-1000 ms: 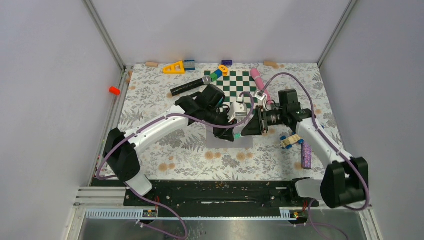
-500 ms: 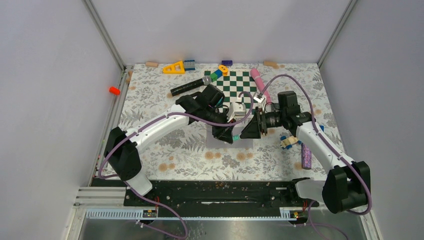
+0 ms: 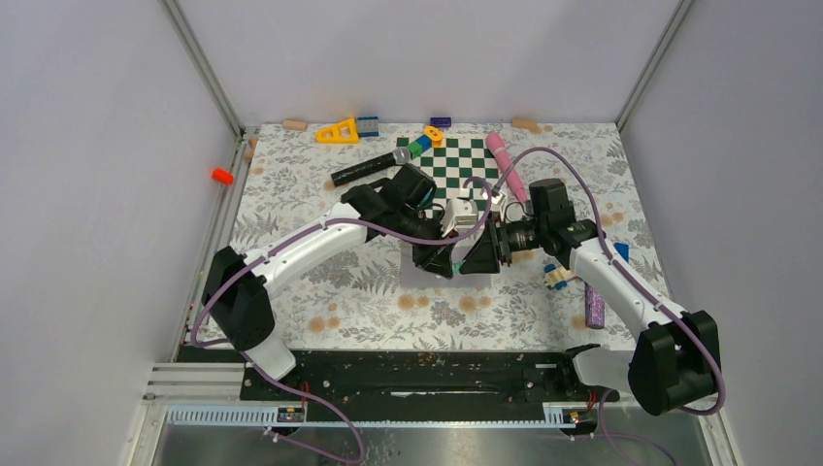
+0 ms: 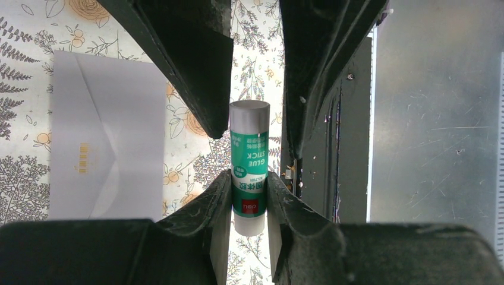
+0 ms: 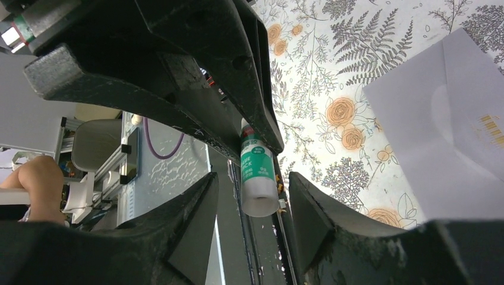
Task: Place the letter into the envelope and seal it
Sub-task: Screw the solid glue.
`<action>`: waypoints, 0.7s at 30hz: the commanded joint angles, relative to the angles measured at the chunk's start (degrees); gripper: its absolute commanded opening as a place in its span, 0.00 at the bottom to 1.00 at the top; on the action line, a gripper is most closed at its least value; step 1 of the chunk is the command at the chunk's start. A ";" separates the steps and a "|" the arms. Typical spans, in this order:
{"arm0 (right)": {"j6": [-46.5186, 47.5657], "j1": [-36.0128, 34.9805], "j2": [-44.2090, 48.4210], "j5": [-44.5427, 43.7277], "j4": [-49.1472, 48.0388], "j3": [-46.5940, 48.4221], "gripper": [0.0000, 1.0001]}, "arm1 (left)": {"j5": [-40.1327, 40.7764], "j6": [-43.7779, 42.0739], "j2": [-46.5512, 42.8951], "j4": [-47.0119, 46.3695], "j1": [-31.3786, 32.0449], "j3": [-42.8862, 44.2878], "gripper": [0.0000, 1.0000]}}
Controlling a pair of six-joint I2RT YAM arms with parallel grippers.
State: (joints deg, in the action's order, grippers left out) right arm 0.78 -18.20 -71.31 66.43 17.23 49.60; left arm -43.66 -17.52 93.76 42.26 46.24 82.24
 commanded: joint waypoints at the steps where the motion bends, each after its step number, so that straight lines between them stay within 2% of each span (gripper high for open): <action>1: -0.42 -1.00 -0.20 -0.34 -2.34 0.02 0.53 | -0.43 0.11 -0.34 -2.62 -0.10 0.57 0.00; 11: -0.42 -1.84 -0.92 -0.21 -2.31 -0.02 0.49 | -0.15 0.47 -0.80 -3.32 -0.10 0.17 0.00; 13: -0.42 -1.84 -0.94 0.08 -2.29 0.05 0.46 | -0.20 0.38 -0.77 -3.32 -0.10 0.12 0.00; 17: -0.42 -1.94 -1.14 0.31 -2.42 0.16 0.30 | 0.02 0.54 -0.86 -3.58 -0.10 0.03 0.00; 21: -0.42 -1.95 -1.08 1.37 -2.50 0.42 0.19 | -0.03 0.32 -1.15 -3.66 -0.10 -0.26 0.02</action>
State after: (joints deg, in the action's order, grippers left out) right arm 0.16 -19.51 -72.42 65.60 16.80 49.60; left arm -43.62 -17.26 93.76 41.39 46.24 82.04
